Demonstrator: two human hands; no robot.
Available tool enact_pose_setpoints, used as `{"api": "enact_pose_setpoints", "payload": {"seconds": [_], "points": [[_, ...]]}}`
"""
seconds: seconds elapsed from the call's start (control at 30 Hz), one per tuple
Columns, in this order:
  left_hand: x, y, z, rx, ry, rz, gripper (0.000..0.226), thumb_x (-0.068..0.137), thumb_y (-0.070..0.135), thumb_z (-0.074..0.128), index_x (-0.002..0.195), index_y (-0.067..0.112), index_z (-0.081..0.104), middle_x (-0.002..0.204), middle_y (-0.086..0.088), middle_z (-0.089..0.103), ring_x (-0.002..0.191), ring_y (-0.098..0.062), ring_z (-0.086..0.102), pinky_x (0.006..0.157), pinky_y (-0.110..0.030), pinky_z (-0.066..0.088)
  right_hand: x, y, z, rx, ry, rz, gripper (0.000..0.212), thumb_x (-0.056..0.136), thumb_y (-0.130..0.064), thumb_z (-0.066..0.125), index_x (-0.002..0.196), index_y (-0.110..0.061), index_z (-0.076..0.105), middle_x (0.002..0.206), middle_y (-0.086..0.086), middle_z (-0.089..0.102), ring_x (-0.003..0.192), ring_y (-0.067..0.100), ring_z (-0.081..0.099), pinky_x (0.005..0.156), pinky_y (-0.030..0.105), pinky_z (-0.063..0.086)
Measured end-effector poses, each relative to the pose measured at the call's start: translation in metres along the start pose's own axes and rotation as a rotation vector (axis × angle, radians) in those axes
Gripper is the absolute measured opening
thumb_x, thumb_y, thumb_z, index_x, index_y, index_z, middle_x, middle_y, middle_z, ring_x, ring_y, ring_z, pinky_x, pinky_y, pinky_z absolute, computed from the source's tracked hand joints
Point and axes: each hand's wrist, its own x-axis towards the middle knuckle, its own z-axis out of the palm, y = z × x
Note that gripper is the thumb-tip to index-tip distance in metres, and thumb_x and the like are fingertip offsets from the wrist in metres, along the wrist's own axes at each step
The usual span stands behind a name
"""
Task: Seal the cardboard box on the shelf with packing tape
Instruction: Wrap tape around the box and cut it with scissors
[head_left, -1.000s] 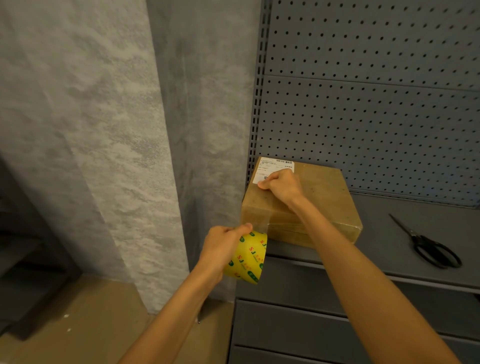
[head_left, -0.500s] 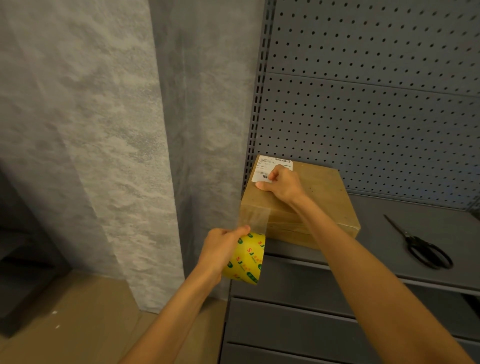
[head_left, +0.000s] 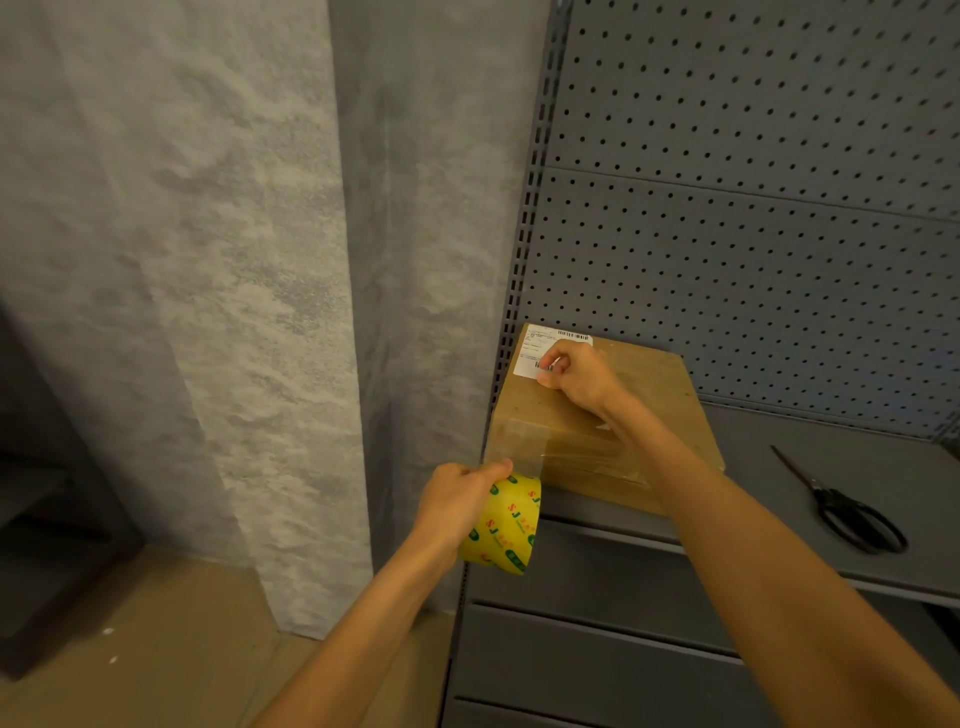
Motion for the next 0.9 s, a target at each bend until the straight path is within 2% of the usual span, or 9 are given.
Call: {"api": "enact_pose_setpoints", "payload": {"seconds": [0.17,0.27,0.37,0.43,0.5,0.57,0.7,0.8,0.9], "points": [[-0.006,0.006,0.000,0.011,-0.008,-0.001,0.038,0.073,0.046,0.069,0.074,0.009,0.061,0.069,-0.013,0.063,0.064,-0.025,0.063,0.066,-0.032,0.047,-0.008,-0.008,0.002,-0.103,0.083,-0.039,0.009,0.094,-0.008,0.055,0.098,-0.009,0.063,0.103,0.004,0.059,0.096,0.016,0.054,0.064,0.015,0.040],[-0.005,0.004,0.002,0.026,-0.010,0.003,0.039,0.069,0.046,0.071,0.075,0.009,0.064,0.068,-0.014,0.063,0.064,-0.026,0.063,0.065,-0.033,0.046,-0.024,-0.023,0.002,-0.124,0.102,-0.191,0.022,0.098,-0.015,0.050,0.107,-0.006,0.067,0.111,0.010,0.066,0.100,0.021,0.059,0.081,0.029,0.048],[-0.004,0.003,0.002,0.004,-0.008,-0.006,0.032,0.077,0.039,0.070,0.075,0.008,0.062,0.067,-0.013,0.060,0.062,-0.024,0.060,0.063,-0.031,0.044,-0.042,-0.030,0.009,-0.235,-0.050,-0.236,0.031,0.100,-0.028,0.045,0.119,-0.015,0.065,0.119,0.009,0.065,0.107,0.025,0.059,0.090,0.039,0.049],[-0.005,0.002,0.002,-0.006,-0.013,-0.011,0.032,0.079,0.038,0.069,0.076,0.007,0.062,0.067,-0.014,0.060,0.062,-0.023,0.059,0.063,-0.031,0.043,-0.052,-0.026,0.014,-0.322,-0.148,-0.238,0.036,0.101,-0.031,0.042,0.131,-0.017,0.056,0.131,0.008,0.059,0.120,0.026,0.052,0.101,0.040,0.043],[-0.009,0.002,0.002,-0.008,-0.033,-0.008,0.041,0.082,0.042,0.066,0.080,0.001,0.066,0.073,-0.016,0.066,0.067,-0.026,0.064,0.066,-0.032,0.048,-0.059,-0.025,0.014,-0.338,-0.193,-0.250,0.042,0.102,-0.030,0.038,0.141,-0.015,0.042,0.148,0.003,0.040,0.138,0.022,0.033,0.114,0.033,0.024],[-0.013,0.000,0.003,0.014,-0.058,0.007,0.051,0.085,0.049,0.061,0.087,0.000,0.070,0.083,-0.016,0.071,0.079,-0.026,0.069,0.075,-0.034,0.052,-0.062,-0.026,0.013,-0.342,-0.209,-0.261,0.045,0.103,-0.030,0.034,0.145,-0.014,0.034,0.153,0.000,0.029,0.143,0.017,0.022,0.114,0.027,0.013],[-0.025,-0.002,0.003,-0.018,-0.168,0.038,0.047,0.089,0.051,0.053,0.092,0.008,0.070,0.082,-0.007,0.072,0.076,-0.015,0.069,0.069,-0.024,0.053,-0.067,-0.027,0.013,-0.405,-0.256,-0.257,0.049,0.104,-0.033,0.024,0.149,-0.014,0.024,0.157,0.000,0.018,0.145,0.015,0.012,0.111,0.020,0.006],[-0.039,-0.010,0.006,-0.107,-0.317,0.062,0.034,0.093,0.038,0.053,0.096,0.008,0.069,0.088,-0.013,0.074,0.082,-0.020,0.072,0.073,-0.026,0.057,-0.067,-0.022,0.015,-0.461,-0.263,-0.272,0.051,0.104,-0.036,0.020,0.150,-0.015,0.020,0.158,0.000,0.015,0.146,0.014,0.009,0.113,0.022,0.005],[-0.049,-0.017,0.007,-0.199,-0.306,0.084,0.028,0.095,0.031,0.051,0.091,0.011,0.068,0.082,-0.016,0.073,0.075,-0.019,0.072,0.062,-0.020,0.055,-0.065,-0.016,0.019,-0.496,-0.257,-0.276,0.054,0.103,-0.040,0.017,0.151,-0.016,0.016,0.159,-0.001,0.013,0.146,0.011,0.009,0.115,0.024,0.004]]}}
